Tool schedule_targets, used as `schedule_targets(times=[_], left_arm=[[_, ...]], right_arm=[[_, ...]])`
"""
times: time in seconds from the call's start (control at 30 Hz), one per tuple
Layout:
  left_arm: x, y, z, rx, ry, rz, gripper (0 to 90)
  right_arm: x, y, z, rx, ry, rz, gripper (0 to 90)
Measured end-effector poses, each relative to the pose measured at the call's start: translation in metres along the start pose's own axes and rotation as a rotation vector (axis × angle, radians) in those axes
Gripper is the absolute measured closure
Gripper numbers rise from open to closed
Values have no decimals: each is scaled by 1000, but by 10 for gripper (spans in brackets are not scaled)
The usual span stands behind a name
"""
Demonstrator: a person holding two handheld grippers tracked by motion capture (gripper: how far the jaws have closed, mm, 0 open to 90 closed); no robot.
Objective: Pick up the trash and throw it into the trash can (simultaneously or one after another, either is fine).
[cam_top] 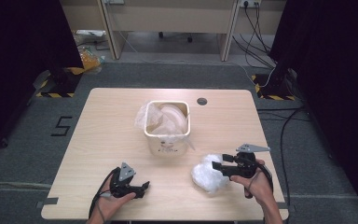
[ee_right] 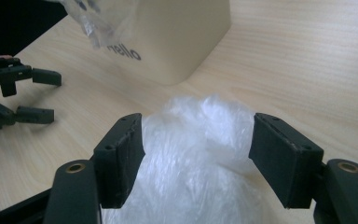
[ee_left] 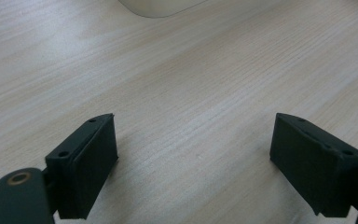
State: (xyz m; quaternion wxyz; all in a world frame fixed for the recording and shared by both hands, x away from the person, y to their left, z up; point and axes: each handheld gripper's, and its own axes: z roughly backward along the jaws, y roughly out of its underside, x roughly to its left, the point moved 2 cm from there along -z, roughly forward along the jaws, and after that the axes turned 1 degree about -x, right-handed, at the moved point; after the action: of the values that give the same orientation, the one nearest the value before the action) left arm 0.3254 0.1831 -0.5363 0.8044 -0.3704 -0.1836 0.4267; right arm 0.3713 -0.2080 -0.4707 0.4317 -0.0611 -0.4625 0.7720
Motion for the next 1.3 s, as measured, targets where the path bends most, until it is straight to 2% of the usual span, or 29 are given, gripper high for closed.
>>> schedule_targets(times=[0.23, 0.3, 0.4, 0.47, 0.63, 0.87, 1.3], left_arm=[[0, 0, 0, 0, 0, 0, 140], [0, 0, 0, 0, 0, 0, 140], [0, 0, 0, 0, 0, 0, 140], [0, 0, 0, 0, 0, 0, 140], [0, 0, 0, 0, 0, 0, 140], [0, 0, 0, 0, 0, 0, 140], [0, 0, 0, 0, 0, 0, 140]], right_arm=[[2, 11, -10, 62, 11, 25, 287], [1, 16, -15, 88, 7, 16, 284], [-1, 22, -19, 98, -5, 6, 311], [-2, 23, -20, 96, -10, 5, 324], [-5, 26, -19, 82, -34, -9, 421], [-2, 22, -16, 74, -23, -26, 548], [-3, 10, 4, 1, -18, -24, 567]])
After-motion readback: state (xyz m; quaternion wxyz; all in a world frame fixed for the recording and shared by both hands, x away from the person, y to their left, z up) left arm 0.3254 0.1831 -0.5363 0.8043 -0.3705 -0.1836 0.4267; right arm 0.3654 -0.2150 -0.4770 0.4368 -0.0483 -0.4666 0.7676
